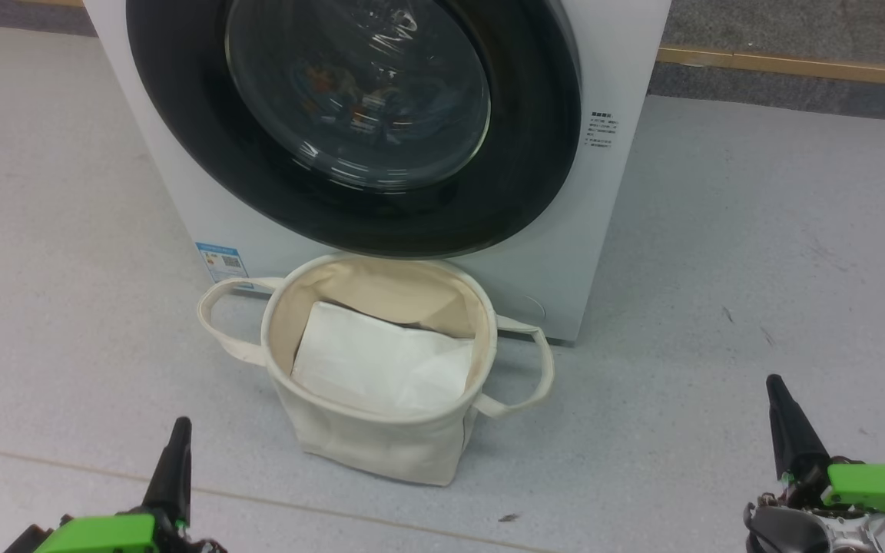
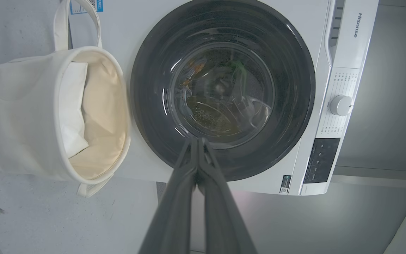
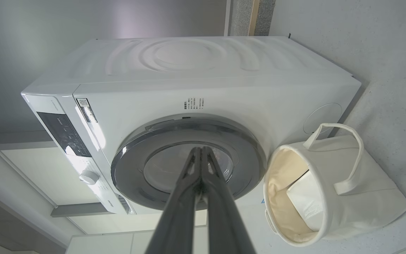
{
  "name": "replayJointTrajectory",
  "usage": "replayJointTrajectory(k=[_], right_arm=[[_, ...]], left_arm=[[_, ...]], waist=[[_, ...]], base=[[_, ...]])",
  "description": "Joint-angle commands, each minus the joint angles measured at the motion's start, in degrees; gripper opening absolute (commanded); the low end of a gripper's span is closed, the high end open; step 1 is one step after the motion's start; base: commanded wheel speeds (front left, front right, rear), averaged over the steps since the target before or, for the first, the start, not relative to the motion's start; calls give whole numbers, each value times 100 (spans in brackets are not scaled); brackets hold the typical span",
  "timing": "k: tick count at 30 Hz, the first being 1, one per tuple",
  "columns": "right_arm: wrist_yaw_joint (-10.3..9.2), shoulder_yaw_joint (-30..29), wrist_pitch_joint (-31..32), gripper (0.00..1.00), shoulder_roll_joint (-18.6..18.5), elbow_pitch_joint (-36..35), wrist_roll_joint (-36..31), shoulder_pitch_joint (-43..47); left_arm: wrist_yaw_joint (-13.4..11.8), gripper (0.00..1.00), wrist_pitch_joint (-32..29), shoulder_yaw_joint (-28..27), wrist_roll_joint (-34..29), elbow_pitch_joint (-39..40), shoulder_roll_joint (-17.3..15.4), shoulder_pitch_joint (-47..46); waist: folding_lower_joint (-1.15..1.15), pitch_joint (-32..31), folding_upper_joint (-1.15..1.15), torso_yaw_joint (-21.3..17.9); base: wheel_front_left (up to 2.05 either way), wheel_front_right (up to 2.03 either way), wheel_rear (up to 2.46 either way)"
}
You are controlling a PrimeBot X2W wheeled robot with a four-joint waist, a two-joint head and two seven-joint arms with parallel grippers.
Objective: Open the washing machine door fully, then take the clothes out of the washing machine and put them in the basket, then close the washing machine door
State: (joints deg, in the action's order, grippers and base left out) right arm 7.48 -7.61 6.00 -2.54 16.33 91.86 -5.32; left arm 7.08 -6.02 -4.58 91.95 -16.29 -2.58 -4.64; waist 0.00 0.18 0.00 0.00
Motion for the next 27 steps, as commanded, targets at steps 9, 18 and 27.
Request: replayJointTrajectory(k=[9, 18, 27], right_arm=[[1, 111, 46, 0, -33, -231, 33, -86], [1, 111, 46, 0, -33, -231, 33, -86], [0, 7, -5, 100, 16, 177, 0, 18]], left_arm=[[41, 0, -45, -192, 24, 226, -30, -154], [41, 0, -45, -192, 24, 226, -30, -154], [-4, 100, 8, 11, -1, -166, 4, 27]], waist=[[0, 0, 0, 0], [0, 0, 0, 0], [0, 0, 0, 0]], base=[[0, 0, 0], [0, 0, 0], [0, 0, 0]])
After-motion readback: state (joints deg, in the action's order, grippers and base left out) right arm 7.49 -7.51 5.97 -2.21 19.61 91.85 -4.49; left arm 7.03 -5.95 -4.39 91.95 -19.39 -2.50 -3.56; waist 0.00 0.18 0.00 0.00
